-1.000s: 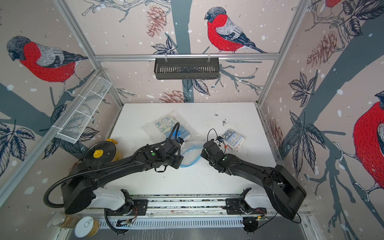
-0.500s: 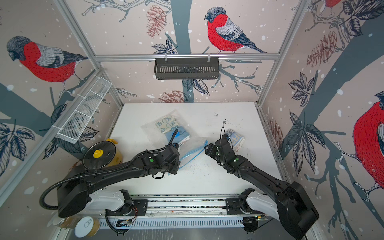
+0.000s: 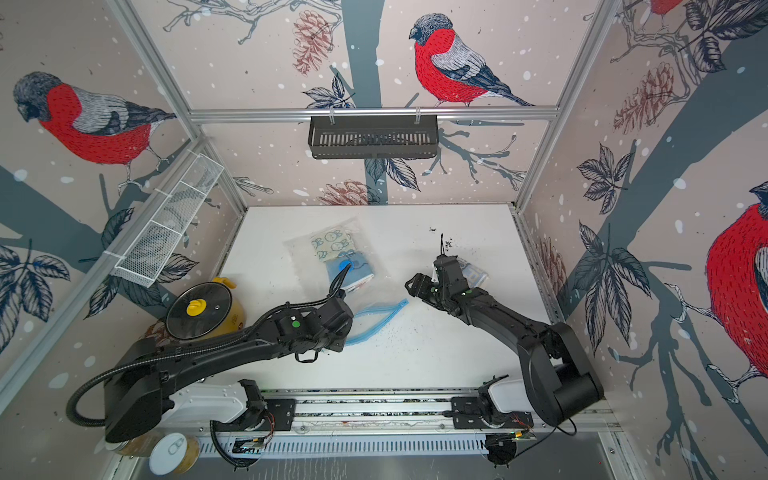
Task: Place the folded towel into the vacuum bag
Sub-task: Adjust the vacuum bag at the center of the board.
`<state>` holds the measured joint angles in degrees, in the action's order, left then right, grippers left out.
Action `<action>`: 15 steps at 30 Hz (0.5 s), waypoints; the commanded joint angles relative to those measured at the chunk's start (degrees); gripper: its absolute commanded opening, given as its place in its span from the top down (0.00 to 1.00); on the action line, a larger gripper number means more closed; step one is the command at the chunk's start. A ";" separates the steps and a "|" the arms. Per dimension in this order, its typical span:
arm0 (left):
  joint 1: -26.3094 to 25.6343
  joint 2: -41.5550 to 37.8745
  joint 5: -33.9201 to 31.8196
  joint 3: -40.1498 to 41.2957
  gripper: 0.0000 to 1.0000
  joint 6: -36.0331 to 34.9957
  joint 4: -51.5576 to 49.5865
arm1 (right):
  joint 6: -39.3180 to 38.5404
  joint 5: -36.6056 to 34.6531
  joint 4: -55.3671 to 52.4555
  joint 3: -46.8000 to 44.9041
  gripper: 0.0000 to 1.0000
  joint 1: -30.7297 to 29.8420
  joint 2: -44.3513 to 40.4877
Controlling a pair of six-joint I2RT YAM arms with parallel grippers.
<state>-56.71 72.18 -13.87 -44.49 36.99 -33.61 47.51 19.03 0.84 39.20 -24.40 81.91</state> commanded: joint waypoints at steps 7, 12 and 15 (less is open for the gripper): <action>-0.17 -1.63 -9.80 -3.14 1.00 -2.73 -2.56 | -2.59 5.07 4.66 5.23 0.29 -2.17 10.11; -0.06 -2.84 -11.44 -3.41 1.00 -3.57 -0.80 | -6.01 -4.18 -6.58 9.55 0.24 -0.85 5.69; -0.06 -3.21 -11.88 -3.32 1.00 -4.58 1.16 | -9.92 -14.16 -18.16 14.21 0.21 0.44 3.52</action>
<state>-56.77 69.41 -22.87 -47.44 33.61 -33.74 42.33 16.21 -5.93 50.68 -24.71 86.83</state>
